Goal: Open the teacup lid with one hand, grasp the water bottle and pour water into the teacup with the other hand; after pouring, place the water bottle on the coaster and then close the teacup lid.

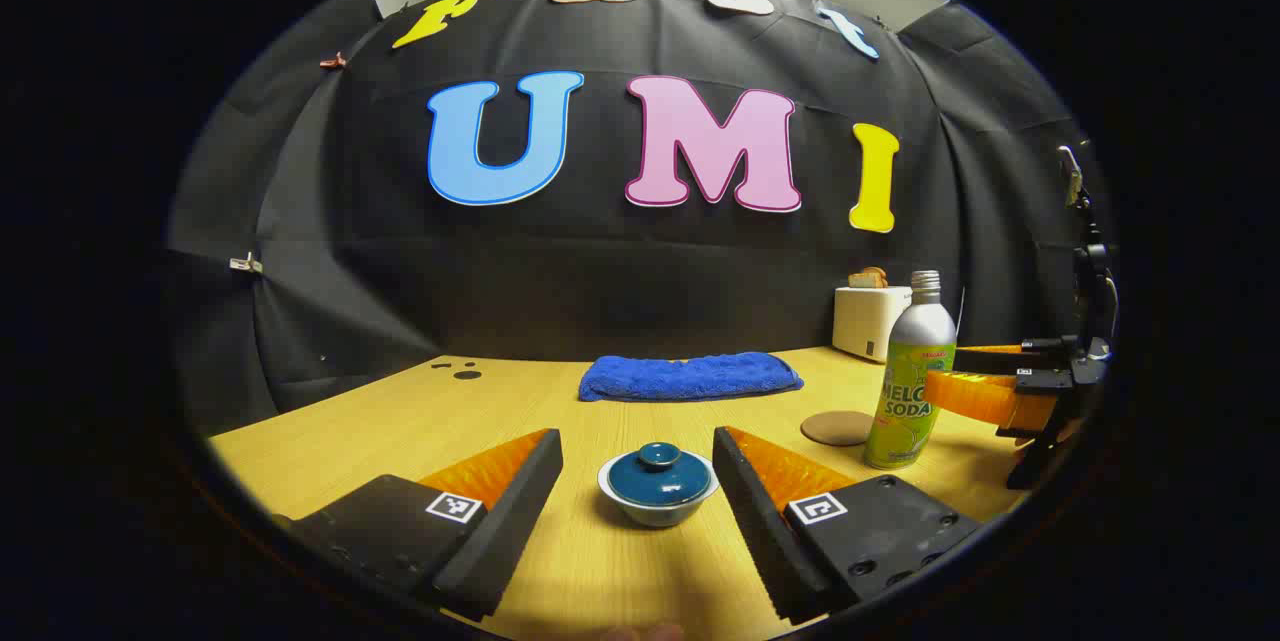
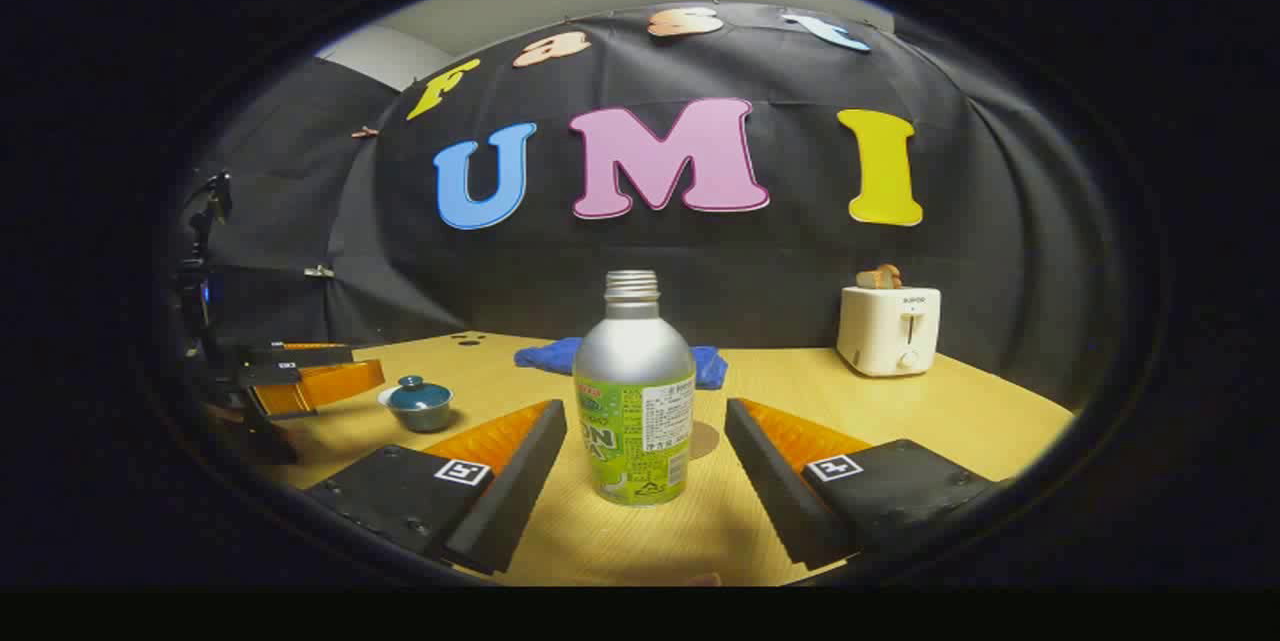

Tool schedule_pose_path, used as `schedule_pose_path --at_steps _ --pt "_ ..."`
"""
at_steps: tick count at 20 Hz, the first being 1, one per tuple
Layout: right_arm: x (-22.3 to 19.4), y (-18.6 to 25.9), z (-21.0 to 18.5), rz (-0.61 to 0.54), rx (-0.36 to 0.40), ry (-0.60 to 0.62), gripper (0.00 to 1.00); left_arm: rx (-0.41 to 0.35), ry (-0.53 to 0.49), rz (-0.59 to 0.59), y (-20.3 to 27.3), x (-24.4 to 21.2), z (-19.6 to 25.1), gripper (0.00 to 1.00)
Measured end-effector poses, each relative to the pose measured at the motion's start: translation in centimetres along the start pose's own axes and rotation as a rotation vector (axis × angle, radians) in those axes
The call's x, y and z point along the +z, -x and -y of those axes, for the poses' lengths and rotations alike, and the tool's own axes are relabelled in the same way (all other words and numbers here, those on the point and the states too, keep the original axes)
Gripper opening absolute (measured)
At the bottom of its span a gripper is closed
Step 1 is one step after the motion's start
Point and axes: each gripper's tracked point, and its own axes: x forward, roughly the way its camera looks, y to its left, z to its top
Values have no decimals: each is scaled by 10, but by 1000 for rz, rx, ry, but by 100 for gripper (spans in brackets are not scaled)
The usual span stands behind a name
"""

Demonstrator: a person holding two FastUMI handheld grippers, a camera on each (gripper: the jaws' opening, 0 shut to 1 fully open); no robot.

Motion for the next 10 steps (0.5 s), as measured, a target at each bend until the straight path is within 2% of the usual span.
schedule_pose_path --at_steps 10 --pt "-1 -1 0 0 -1 0 98 1 1 -1 0 0 1 96"
